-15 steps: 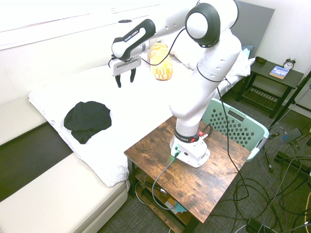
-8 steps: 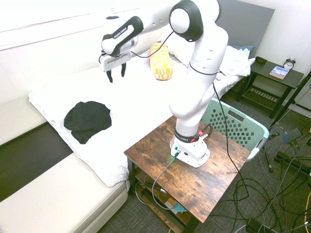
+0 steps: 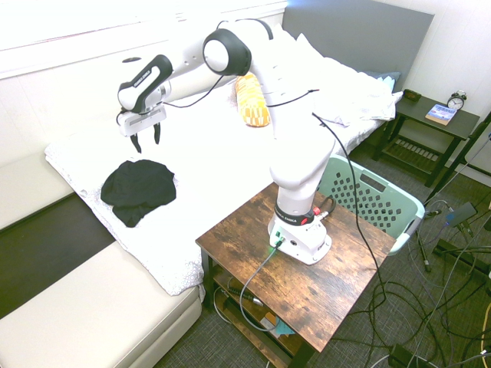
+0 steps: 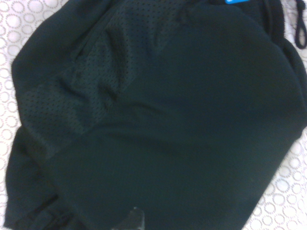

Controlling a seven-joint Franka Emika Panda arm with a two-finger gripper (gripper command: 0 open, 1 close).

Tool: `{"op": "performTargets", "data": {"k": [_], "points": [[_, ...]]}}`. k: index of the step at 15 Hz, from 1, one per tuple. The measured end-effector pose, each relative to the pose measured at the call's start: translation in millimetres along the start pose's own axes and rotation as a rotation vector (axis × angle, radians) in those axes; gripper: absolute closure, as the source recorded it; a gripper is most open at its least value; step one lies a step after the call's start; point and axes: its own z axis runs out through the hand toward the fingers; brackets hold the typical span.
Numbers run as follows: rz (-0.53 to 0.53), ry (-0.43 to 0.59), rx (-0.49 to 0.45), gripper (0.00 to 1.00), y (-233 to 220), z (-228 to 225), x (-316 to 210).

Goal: Put my clothes in the laundry bag

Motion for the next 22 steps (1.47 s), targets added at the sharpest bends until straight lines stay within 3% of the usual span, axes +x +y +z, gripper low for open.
{"op": "performTargets", "data": {"k": [4, 8, 9, 15, 22], "points": [[-0.052, -0.024, -0.08, 0.0, -43, 89, 4], [-0.076, -0.047, -0.125, 0.0, -61, 128, 24], [-0.075, -0.055, -0.136, 1.0, -63, 139, 27], [-0.039, -0.081, -0.164, 1.0, -76, 187, 33], [0.017, -0.092, -0.162, 1.0, -80, 196, 33]]}}
